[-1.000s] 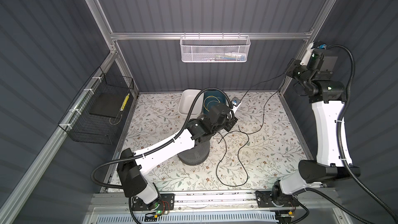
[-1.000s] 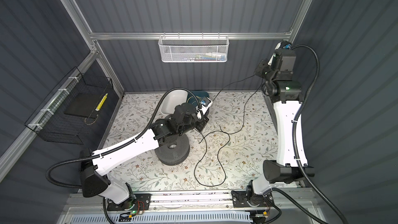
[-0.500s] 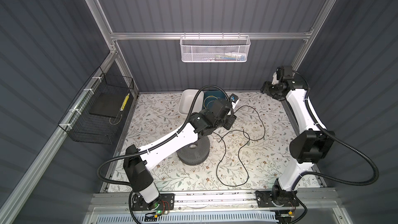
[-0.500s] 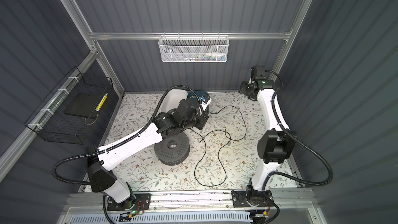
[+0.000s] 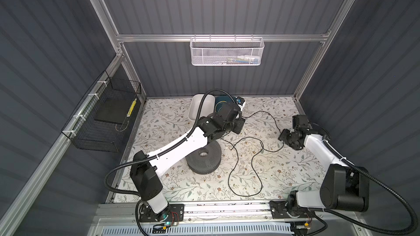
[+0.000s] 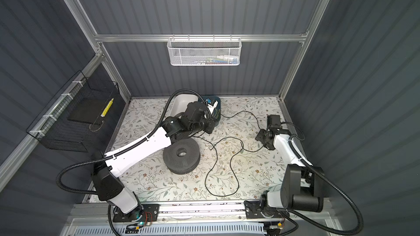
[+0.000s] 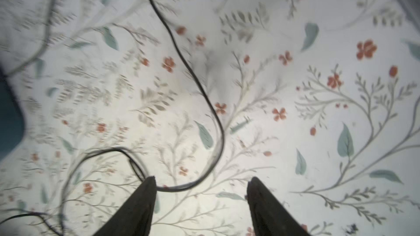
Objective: Wrap the cables
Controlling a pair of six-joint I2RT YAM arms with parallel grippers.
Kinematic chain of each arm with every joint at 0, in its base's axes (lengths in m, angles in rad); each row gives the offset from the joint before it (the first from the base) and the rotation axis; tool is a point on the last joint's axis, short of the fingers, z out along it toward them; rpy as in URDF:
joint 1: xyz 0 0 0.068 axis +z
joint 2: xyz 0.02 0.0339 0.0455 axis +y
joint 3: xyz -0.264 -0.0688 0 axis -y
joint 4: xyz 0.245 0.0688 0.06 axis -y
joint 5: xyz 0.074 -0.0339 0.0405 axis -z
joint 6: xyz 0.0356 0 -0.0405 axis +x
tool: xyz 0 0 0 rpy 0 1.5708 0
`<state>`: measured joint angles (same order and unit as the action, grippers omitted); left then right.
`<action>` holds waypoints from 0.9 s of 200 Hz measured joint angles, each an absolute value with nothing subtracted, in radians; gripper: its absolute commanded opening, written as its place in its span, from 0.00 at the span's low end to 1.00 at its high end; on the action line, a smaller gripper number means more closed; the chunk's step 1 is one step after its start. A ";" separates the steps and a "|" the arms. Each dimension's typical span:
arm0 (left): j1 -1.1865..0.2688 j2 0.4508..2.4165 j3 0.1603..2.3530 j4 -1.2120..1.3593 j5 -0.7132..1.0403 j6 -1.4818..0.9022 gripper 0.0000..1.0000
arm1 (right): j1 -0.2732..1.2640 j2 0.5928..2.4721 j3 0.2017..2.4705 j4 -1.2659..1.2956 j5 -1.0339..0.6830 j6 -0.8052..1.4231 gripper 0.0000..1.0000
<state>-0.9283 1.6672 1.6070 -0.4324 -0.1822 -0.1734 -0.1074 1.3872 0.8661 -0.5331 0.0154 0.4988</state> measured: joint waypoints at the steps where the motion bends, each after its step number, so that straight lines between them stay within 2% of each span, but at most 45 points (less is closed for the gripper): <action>1: -0.928 1.667 1.607 -0.432 -0.181 -0.174 0.00 | -0.109 1.389 0.862 -0.533 0.016 0.500 0.66; 45: -0.928 1.655 1.591 -0.409 -0.142 -0.174 0.00 | -0.121 1.533 0.914 -0.487 0.038 0.497 0.56; 62: -0.928 1.648 1.587 -0.402 -0.132 -0.174 0.00 | -0.130 1.613 0.973 -0.488 0.027 0.488 0.43; 77: -0.928 1.637 1.578 -0.399 -0.128 -0.174 0.00 | -0.138 1.692 1.039 -0.482 0.019 0.464 0.25; 111: -0.928 1.623 1.575 -0.397 -0.126 -0.174 0.00 | -0.146 1.729 1.061 -0.473 0.015 0.446 0.00; 180: -0.928 1.621 1.575 -0.397 -0.118 -0.173 0.00 | -0.187 1.653 1.102 -0.513 0.064 0.419 0.00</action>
<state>-0.9283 1.6207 1.5749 -0.3969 -0.1181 -0.1726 -0.1875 1.6527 1.1023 -0.5125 0.0635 0.4191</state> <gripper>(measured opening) 0.044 0.044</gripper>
